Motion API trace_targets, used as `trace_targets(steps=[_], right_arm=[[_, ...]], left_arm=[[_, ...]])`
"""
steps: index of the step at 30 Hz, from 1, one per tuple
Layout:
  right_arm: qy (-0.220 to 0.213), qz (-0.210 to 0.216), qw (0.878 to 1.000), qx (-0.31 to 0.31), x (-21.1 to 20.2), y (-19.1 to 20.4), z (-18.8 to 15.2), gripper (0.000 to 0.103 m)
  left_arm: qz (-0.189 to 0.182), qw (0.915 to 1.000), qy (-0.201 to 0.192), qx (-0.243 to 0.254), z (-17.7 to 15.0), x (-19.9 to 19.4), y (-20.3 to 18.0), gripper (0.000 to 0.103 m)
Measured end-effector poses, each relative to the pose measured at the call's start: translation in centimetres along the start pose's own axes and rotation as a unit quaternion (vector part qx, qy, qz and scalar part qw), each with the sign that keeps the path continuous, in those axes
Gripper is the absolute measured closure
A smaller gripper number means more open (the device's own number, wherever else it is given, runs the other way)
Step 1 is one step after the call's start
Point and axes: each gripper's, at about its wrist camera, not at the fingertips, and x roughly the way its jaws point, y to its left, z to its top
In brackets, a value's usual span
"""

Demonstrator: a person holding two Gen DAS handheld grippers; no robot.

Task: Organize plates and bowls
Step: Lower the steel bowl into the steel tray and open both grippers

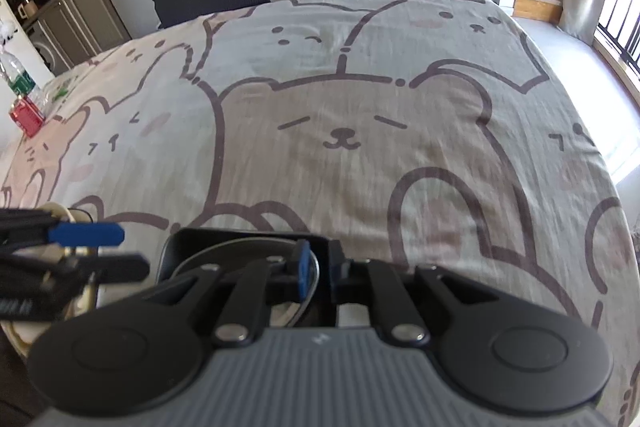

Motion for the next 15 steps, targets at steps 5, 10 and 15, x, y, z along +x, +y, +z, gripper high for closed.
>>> trace_targets(steps=[5, 10, 15], right_arm=[[-0.023, 0.0, 1.0, 0.008, -1.0, -1.2, -0.7, 0.053], [-0.04, -0.014, 0.999, 0.023, -1.7, -2.3, -1.2, 0.03], [-0.017, -0.034, 0.999, 0.026, -1.3, -3.2, -1.4, 0.03]], left_arm=[[0.033, 0.9991, 0.013, 0.023, 0.4, 1.5, 0.2, 0.049], [0.066, 0.9953, 0.022, 0.068, 0.3, 2.8, -0.4, 0.046], [0.065, 0.9941, 0.036, 0.079, 0.1, 3.3, -0.5, 0.044]])
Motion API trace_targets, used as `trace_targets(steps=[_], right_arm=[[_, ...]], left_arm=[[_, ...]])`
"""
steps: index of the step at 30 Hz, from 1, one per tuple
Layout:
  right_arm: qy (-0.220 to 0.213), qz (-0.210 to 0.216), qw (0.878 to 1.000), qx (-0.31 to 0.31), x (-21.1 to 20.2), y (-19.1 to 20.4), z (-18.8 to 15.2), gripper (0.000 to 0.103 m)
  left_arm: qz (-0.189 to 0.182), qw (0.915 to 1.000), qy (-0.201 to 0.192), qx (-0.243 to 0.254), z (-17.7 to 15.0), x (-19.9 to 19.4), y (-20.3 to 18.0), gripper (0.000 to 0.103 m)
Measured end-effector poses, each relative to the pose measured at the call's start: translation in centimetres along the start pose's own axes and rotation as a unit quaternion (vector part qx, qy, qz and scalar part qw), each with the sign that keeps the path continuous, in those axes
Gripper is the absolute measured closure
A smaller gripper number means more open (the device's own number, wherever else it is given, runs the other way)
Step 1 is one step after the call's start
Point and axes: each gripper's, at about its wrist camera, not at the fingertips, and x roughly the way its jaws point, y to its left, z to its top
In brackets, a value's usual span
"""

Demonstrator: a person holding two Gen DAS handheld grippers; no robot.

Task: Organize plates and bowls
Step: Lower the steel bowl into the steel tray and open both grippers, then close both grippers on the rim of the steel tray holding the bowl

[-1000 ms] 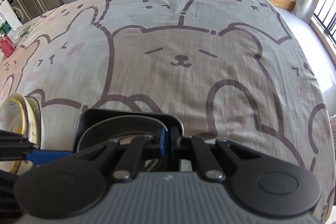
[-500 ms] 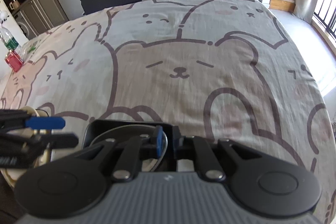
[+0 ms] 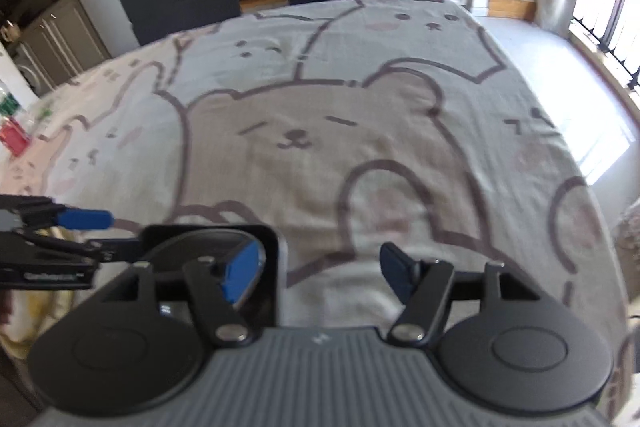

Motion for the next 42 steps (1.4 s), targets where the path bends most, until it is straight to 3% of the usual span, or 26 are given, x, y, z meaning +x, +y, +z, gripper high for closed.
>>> trace_targets(steps=[3, 7, 12, 14, 16, 17, 20, 30, 42], right_arm=[[0.011, -0.002, 1.0, -0.003, 0.4, -0.4, -0.2, 0.03], [0.039, -0.006, 0.998, -0.05, 1.3, 0.5, -0.4, 0.034], [0.064, 0.005, 0.996, -0.069, 2.3, 1.4, -0.7, 0.049], [0.07, 0.013, 0.995, -0.069, 2.5, 1.7, -0.7, 0.065], [0.075, 0.03, 0.995, -0.061, 2.7, 1.9, -0.8, 0.079], [0.075, 0.037, 0.995, -0.057, 2.7, 1.9, -0.8, 0.085], [0.074, 0.045, 0.995, -0.059, 2.6, 2.3, -0.8, 0.095], [0.072, 0.051, 0.994, -0.067, 3.0, 2.3, -0.8, 0.096], [0.094, 0.06, 0.993, -0.039, 2.8, 1.5, -1.1, 0.096]], left_arm=[[-0.006, 0.9999, 0.008, 0.006, -0.2, 0.0, -0.4, 0.044], [-0.01, 0.9997, 0.017, 0.012, -0.6, 0.1, -0.8, 0.043], [-0.014, 0.9997, 0.019, 0.008, -0.7, -0.1, -1.0, 0.045], [-0.023, 0.9996, 0.018, -0.003, -0.7, -0.2, -0.8, 0.051], [-0.042, 0.9988, 0.021, -0.015, -0.7, -0.3, -0.6, 0.071], [-0.05, 0.9983, 0.024, -0.02, -0.8, -0.3, -0.7, 0.076], [-0.072, 0.9963, 0.034, -0.031, -1.0, -0.1, -0.9, 0.086], [-0.1, 0.9902, 0.039, -0.089, -1.8, -0.1, -0.1, 0.091], [-0.101, 0.9908, 0.03, -0.084, -1.7, 0.1, -0.4, 0.092]])
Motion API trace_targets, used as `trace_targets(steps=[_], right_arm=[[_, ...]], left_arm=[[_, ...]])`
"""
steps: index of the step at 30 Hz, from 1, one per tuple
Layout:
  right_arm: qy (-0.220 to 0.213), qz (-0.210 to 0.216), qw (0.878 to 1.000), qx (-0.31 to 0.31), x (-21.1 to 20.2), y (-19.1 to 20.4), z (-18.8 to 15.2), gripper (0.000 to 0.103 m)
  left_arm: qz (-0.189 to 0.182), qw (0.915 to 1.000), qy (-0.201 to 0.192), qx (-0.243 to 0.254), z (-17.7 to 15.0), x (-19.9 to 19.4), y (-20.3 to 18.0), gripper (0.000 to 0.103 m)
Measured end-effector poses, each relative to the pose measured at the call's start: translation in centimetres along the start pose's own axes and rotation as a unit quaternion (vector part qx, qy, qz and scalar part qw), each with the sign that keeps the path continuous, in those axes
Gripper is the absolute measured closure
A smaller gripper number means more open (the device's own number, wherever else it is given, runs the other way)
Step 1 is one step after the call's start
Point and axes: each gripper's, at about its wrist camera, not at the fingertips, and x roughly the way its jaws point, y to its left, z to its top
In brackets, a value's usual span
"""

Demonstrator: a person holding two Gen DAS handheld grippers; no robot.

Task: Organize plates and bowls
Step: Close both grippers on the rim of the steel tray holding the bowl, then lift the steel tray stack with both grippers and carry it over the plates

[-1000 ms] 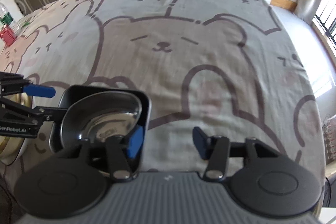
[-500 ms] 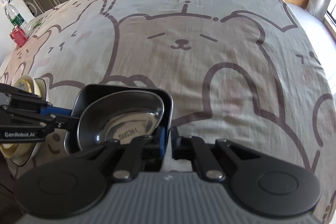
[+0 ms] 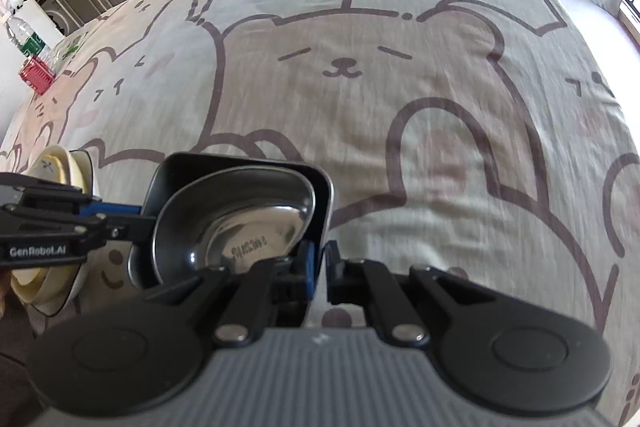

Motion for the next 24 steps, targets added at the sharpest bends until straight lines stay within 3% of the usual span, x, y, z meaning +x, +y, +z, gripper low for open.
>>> trace_targets(steps=[10, 24], right_arm=[[-0.012, -0.003, 1.0, 0.008, -0.7, -0.3, -0.6, 0.096], [-0.093, 0.06, 0.991, 0.076, -5.7, -1.8, -0.4, 0.098]], left_arm=[[-0.025, 0.9987, -0.009, -0.044, 0.2, 0.0, 1.0, 0.093], [-0.067, 0.9918, -0.078, -0.077, 1.1, -4.5, 1.4, 0.093]])
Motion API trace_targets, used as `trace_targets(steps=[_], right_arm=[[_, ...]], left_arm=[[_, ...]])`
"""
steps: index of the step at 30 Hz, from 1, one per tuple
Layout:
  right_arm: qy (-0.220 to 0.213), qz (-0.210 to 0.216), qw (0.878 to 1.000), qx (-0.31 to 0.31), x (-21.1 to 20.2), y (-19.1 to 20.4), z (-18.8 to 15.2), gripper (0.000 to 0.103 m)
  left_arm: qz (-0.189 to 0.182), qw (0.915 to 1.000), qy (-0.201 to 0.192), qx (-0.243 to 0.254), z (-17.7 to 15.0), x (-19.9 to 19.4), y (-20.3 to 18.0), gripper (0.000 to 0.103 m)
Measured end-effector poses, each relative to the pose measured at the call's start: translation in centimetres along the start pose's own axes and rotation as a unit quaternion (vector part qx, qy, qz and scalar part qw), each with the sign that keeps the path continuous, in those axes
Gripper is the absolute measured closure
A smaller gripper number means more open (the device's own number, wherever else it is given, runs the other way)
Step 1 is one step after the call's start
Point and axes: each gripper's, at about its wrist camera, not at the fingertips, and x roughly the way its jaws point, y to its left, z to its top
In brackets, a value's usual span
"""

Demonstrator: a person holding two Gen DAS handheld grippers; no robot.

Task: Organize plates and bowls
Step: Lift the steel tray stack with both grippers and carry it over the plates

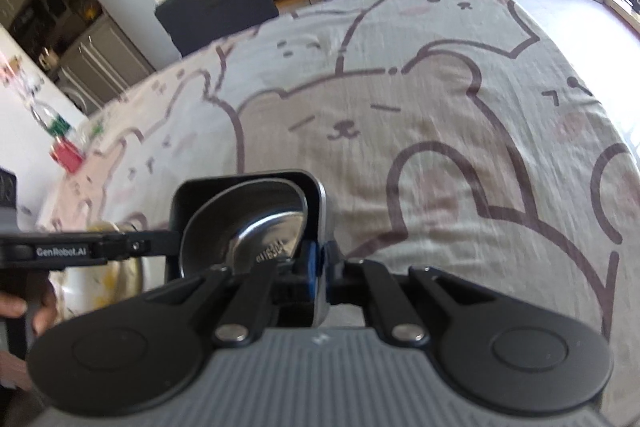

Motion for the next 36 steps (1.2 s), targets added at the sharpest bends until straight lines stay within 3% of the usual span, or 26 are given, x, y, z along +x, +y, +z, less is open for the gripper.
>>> trace_targets(steps=[10, 24, 36], right_arm=[[-0.049, 0.048, 0.997, 0.035, -2.9, 1.4, 0.4, 0.098], [-0.072, 0.122, 0.99, 0.027, -2.6, 8.1, 0.2, 0.098], [-0.073, 0.142, 0.986, 0.047, -0.6, 12.5, -1.7, 0.098]], left_arm=[[-0.027, 0.9976, -0.062, -0.013, 0.2, -5.4, 0.7, 0.093], [-0.041, 0.987, -0.146, -0.053, -1.8, -14.9, 5.5, 0.093], [-0.04, 0.982, -0.167, -0.078, -4.3, -18.7, 9.1, 0.093]])
